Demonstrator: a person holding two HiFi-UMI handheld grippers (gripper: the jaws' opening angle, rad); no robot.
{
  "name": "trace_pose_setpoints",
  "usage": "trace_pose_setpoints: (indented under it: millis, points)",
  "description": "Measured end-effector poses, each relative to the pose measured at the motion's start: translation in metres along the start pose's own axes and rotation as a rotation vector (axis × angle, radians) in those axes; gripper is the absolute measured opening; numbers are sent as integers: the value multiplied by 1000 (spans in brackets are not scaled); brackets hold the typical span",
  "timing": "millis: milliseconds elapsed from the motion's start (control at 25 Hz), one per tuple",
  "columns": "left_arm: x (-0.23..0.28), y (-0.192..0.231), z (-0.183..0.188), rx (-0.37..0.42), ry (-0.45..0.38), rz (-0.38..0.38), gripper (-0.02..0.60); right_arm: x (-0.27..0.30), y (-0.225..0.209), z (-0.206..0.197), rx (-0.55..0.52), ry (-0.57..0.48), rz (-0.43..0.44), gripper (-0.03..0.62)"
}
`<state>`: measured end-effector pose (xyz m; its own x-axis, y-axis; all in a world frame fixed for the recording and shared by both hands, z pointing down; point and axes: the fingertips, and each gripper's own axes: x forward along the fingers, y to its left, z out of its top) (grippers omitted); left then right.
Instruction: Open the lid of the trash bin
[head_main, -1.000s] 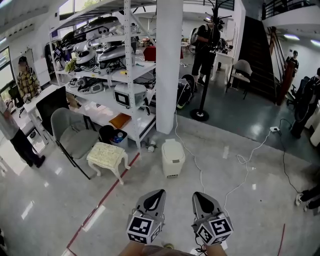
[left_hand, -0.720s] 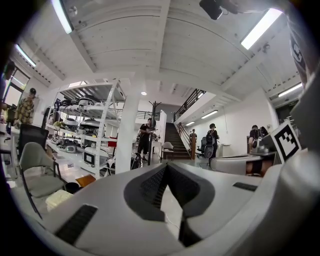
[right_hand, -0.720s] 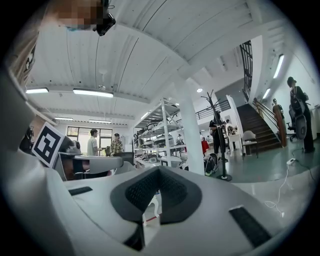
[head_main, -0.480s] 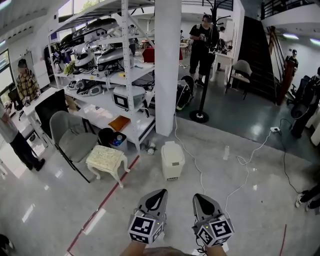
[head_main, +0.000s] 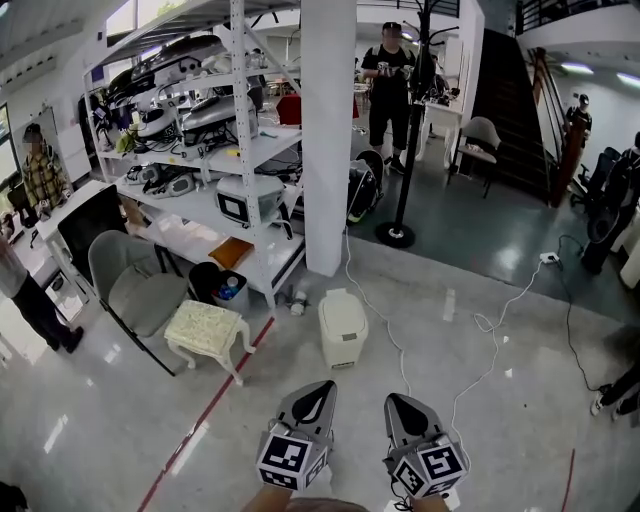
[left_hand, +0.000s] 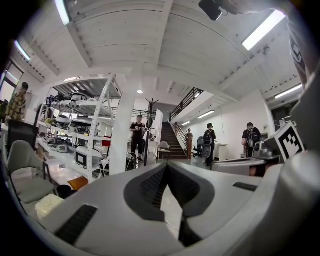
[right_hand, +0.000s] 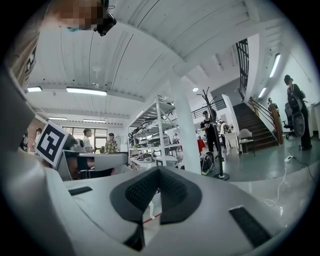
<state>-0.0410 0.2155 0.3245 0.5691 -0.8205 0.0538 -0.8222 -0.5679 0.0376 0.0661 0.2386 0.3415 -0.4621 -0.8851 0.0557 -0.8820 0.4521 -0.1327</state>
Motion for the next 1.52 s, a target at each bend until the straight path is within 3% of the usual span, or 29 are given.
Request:
trace_pose_setpoints:
  millis: [680,1160,1520]
  points:
    - [113,91,-2,-22,17,12,-3,117,-60,-3,13,37,-5,20]
    - [175,151,-1,-27,41,-49,-3,203,-78,9,21,48,-51,20]
    - [208,174,-3,-43,44,-107,-3,235,-94,12,18,49,-114,20]
